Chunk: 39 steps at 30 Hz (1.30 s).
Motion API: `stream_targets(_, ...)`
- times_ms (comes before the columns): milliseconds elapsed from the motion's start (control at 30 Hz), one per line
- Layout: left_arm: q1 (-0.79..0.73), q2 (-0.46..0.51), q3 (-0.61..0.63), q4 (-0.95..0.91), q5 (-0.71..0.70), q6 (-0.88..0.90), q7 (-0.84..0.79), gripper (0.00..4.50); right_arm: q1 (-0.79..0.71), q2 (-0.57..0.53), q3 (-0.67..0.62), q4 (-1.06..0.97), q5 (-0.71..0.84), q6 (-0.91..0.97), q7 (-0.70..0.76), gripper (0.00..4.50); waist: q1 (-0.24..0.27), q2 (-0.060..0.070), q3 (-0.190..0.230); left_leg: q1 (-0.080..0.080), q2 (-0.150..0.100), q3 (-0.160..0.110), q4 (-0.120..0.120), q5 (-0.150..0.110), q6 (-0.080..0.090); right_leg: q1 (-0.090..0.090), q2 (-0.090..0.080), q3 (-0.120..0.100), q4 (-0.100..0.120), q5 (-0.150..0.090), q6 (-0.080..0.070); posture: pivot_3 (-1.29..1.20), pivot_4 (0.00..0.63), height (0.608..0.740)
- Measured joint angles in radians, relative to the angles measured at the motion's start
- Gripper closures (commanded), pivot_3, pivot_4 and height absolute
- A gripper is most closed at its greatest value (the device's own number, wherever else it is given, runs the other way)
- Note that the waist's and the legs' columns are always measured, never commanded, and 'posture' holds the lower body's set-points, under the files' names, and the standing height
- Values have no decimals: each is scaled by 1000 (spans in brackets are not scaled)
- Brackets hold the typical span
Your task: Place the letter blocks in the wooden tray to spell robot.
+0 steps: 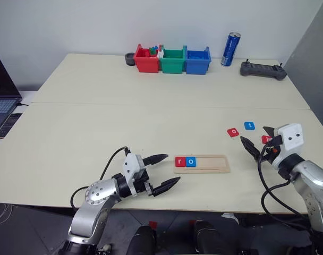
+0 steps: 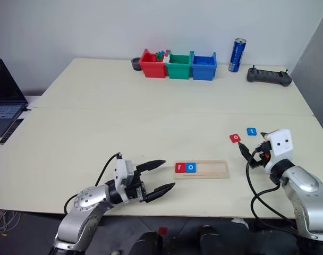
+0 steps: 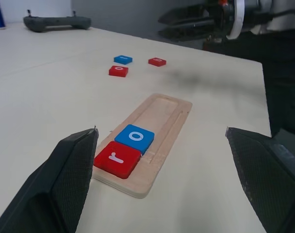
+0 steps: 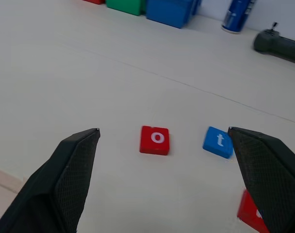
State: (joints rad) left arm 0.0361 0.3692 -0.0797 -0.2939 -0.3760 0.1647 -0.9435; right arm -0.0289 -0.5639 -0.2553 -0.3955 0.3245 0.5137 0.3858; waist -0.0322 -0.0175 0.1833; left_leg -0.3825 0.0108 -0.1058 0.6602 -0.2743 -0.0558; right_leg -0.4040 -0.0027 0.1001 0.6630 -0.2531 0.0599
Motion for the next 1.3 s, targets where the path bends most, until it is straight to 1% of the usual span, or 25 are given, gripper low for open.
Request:
stream_targets(200,3,4,0,-20,-3,9,42,43,-13,54,-3,74,-57,21,-111,0,0,0,0,0,0,1,0,0,0,0,0,0,0,-1,-1,0,150,740)
stream_targets(467,0,9,-25,-20,-3,7,42,43,-114,122,-20,206,-89,44,-233,0,-2,1,-1,0,0,1,0,0,0,0,0,0,0,-1,-2,0,150,740)
stream_targets(833,-5,20,-33,-9,-4,-3,25,43,-209,134,-18,400,-119,46,-274,0,-4,2,-1,0,0,1,0,0,0,0,0,0,0,-1,-2,0,150,740)
stream_targets(1033,-5,21,-33,-8,-4,-19,17,43,-243,149,-17,450,-137,50,-292,0,-9,3,-1,0,0,1,0,0,0,0,0,0,0,-1,-2,0,150,740)
stream_targets(1100,-5,21,-33,-8,-4,-20,17,0,-258,155,-19,464,-136,50,-296,395,-10,3,-1,1,0,1,0,0,0,0,0,0,0,-1,-2,0,150,740)
stream_targets(1167,-5,21,-33,-7,-4,-23,17,0,-261,160,-19,468,-135,49,-295,936,-12,3,-1,0,0,1,0,0,0,0,0,0,0,-1,-2,0,150,740)
stream_targets(1300,-4,21,-33,-7,-4,-25,18,0,-265,174,-19,471,-133,49,-295,2361,-11,3,-1,0,0,1,0,0,0,0,0,0,0,-1,-2,0,150,740)
